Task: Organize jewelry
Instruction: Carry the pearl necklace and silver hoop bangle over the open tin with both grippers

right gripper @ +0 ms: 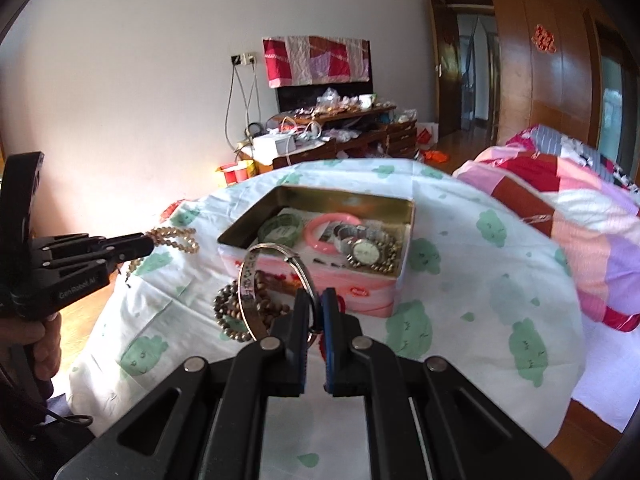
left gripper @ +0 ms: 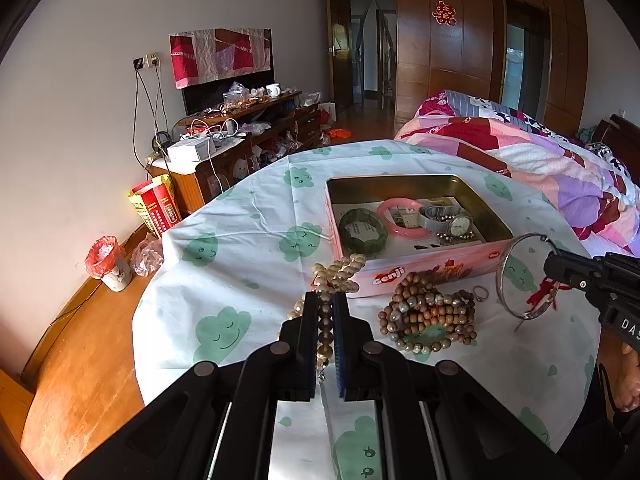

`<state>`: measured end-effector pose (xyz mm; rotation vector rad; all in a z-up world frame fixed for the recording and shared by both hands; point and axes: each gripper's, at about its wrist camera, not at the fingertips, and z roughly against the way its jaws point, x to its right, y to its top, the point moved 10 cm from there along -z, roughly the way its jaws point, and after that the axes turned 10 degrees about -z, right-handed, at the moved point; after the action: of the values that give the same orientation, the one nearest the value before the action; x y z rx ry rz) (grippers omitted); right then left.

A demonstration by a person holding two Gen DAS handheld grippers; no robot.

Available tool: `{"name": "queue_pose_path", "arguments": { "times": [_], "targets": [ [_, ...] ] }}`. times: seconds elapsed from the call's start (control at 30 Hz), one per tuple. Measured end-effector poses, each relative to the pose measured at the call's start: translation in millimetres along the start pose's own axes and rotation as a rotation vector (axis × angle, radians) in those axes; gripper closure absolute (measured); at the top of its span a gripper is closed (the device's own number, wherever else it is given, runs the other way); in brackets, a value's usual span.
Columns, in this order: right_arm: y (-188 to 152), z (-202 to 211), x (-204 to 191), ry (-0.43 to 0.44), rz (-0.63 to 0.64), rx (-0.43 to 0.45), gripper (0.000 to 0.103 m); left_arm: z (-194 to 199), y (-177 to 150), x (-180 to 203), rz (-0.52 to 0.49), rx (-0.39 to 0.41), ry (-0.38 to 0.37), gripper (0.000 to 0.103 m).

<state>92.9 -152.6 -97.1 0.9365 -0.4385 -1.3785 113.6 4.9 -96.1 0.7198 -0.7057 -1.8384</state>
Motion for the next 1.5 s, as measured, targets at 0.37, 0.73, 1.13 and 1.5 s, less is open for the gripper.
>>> {"name": "queue_pose_path", "arguments": {
  "times": [0.37,0.73,1.13,1.5],
  "targets": [
    [-45,-34,17,-0.028,0.001,-0.180,0.087,-12,-9,4,-0.003,-0.034,-0.012,0.097],
    [-46,-28,10,-0.015,0.029,-0.175,0.088,-15,-14,2,0.006,-0.048,-0.017,0.097],
    [-12,0,1,-0.021,0.055,-0.034,0.093,-5,5,5,-0.022,-0.001,-0.013,0.098],
    [28,-7,6,-0.028,0.056,0.012,0.093,-11,51,8,-0.077,0.043,0.006,0.098]
  ]
}}
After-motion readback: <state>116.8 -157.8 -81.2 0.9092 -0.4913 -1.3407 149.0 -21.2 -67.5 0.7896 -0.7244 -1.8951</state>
